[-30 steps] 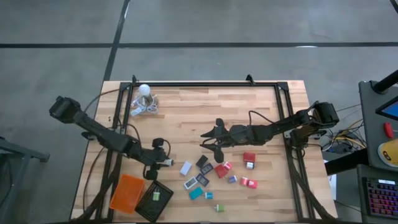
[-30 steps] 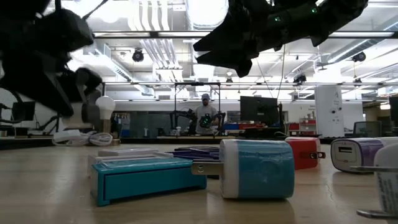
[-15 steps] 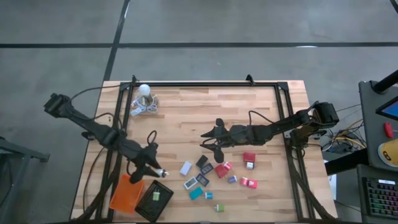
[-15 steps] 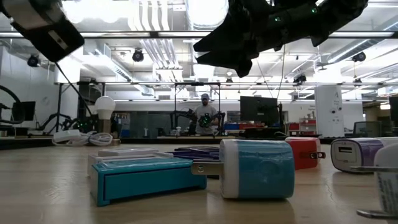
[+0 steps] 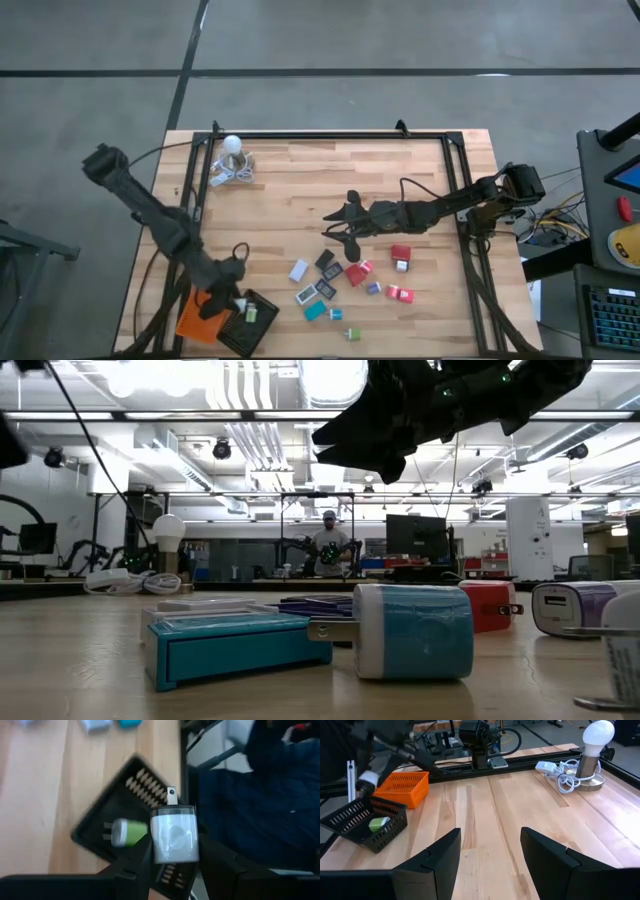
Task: Pick & Place Office items
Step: Put the top white charger adapter into the black basket
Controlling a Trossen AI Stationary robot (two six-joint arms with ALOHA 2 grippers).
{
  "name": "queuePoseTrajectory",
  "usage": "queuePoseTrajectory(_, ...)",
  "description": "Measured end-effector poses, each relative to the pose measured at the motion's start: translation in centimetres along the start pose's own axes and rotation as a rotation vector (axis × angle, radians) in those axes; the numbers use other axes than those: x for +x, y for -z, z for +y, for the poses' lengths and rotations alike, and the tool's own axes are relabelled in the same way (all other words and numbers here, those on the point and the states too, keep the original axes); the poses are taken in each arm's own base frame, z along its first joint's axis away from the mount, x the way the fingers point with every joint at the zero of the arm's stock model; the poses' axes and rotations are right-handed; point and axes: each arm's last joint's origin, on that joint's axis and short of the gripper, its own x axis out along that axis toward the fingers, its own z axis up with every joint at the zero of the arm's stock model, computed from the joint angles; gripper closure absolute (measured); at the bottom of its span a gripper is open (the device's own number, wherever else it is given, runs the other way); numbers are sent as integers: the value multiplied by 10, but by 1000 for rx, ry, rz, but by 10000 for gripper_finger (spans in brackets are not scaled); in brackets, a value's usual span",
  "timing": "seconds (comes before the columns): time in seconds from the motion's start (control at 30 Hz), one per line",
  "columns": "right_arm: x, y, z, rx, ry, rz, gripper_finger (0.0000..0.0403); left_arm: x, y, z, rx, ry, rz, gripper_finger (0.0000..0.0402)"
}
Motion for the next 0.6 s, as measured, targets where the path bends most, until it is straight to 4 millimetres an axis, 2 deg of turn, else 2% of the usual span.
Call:
queuePoseTrajectory(0.3, 0, 0, 0, -3, 0, 1, 199, 36, 11, 4, -147, -101, 103, 266)
queuePoseTrajectory(0.6, -1, 3, -1, -1, 2, 7, 199, 64, 5, -11, -144, -91, 252, 266)
